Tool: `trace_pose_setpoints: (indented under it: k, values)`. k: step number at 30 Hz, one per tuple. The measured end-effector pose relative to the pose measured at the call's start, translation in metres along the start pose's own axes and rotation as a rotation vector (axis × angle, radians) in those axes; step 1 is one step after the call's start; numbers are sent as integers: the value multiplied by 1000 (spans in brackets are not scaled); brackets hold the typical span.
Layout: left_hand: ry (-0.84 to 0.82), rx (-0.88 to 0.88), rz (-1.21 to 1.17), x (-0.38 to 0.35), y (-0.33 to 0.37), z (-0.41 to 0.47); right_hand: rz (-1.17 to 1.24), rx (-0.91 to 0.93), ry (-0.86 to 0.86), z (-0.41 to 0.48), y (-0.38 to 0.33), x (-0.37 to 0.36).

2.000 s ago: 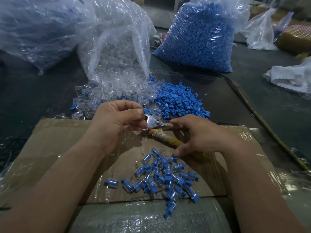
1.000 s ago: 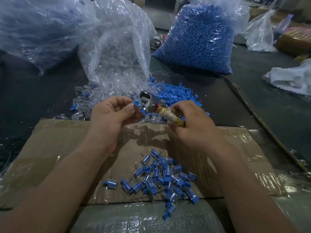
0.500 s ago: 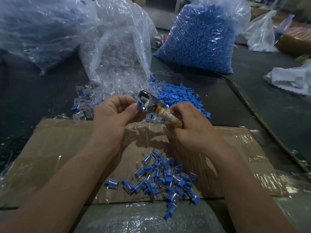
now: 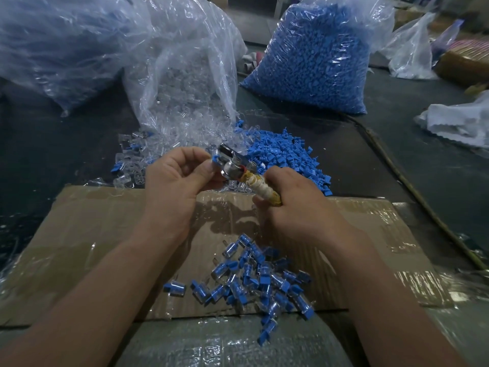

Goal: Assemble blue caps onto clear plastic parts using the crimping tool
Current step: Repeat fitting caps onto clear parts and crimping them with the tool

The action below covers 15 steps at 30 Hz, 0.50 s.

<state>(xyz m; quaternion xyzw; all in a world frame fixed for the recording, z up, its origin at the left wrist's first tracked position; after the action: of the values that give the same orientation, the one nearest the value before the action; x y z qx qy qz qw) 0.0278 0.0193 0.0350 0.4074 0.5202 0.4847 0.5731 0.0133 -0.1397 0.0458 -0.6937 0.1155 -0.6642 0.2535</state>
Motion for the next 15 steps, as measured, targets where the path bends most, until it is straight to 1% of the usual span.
trace_pose_setpoints:
  k: [4, 11, 15]
  values:
    - [16, -39, 78, 0, 0, -1, 0, -18, 2, 0, -1, -2]
    - [42, -32, 72, 1, 0, -1, -22, -3, 94, -1, -4, -3]
    - [49, -20, 87, 1, 0, -1, -44, 0, 76, 0, -1, -6]
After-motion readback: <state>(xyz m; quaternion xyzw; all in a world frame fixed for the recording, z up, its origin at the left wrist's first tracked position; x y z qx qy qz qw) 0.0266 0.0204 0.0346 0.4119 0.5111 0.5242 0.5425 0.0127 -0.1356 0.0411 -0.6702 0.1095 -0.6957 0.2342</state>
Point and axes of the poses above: each hand's wrist, its own z-axis towards the middle knuckle, its own x-axis out of the back of the hand, y = z × x, the point moved 4 cm from there along z, towards the middle knuckle, and after that the axes turned 4 degrees about z, right-handed, at the moved point
